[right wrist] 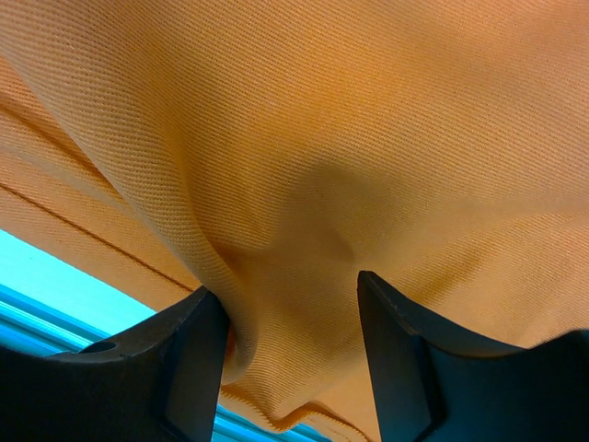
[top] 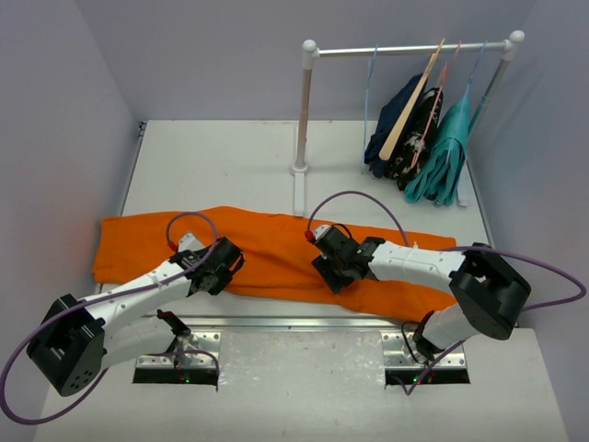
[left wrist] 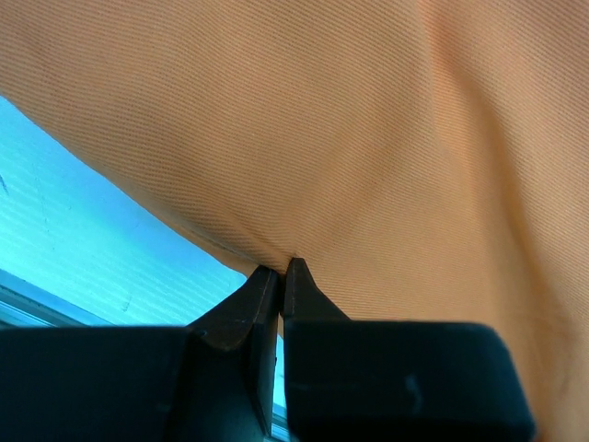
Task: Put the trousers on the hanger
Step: Fold the trousers at the center of the board.
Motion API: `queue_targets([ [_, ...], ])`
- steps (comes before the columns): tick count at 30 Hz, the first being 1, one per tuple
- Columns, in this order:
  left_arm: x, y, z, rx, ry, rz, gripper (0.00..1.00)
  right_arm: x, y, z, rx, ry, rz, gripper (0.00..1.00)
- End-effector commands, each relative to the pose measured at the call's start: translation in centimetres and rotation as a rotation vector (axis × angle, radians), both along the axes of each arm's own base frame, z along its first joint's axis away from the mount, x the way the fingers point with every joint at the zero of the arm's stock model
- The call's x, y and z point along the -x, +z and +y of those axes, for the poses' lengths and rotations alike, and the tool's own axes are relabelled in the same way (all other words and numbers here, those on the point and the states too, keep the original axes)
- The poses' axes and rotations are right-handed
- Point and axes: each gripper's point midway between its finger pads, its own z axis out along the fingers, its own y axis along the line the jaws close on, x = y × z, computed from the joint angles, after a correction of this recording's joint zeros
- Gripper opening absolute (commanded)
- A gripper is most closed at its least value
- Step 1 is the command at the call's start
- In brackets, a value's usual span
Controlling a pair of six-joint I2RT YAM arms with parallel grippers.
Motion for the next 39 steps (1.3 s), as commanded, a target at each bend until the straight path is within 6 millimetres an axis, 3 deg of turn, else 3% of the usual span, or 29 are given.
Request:
queue_targets([
  [1,0.5,-0.5,0.7,-0.050,-0.023,0.024,0.06,0.0,0.2,-0.4,0.005,-0.007,-0.002,0.57],
  [4,0.4,-0.4,0.5,-0.045,-0.027,0.024,0.18,0.1,0.2,-0.4,0.003,-0.007,0.000,0.57],
  [9,0.3,-0.3,0.5,-0.043,-0.026,0.016,0.23,0.2,0.0,-0.4,0.006,-0.004,0.007,0.57],
  [11,0.3,-0.2,0.5,-0.041,-0.024,0.013,0.21,0.1,0.0,-0.4,0.004,-0.003,0.005,0.57],
  [17,0.1,0.0,0.5,-0.037,-0.020,0.000,0.00,0.1,0.1,-0.5,0.007,-0.002,0.000,0.56],
  [23,0.3,0.2,0.6,-0.038,-0.020,0.000,0.00,-0.3,0.3,-1.2,-0.020,-0.063,0.002,0.58],
  [27,0.1,1.9,0.7,-0.018,-0.031,-0.049,0.00,-0.5,1.4,-0.9,-0.150,-0.125,0.027,0.64],
  [31,-0.1,4.0,1.2,0.006,-0.016,-0.133,0.00,-1.3,2.5,-2.0,-0.255,-0.219,0.033,0.67],
  [36,0.0,4.3,1.6,0.001,-0.021,-0.149,0.00,-1.3,3.4,-2.3,-0.340,-0.262,0.055,0.89],
  [39,0.2,4.1,1.5,-0.006,-0.035,-0.135,0.00,-1.8,2.9,-3.8,-0.314,-0.356,0.045,0.98],
])
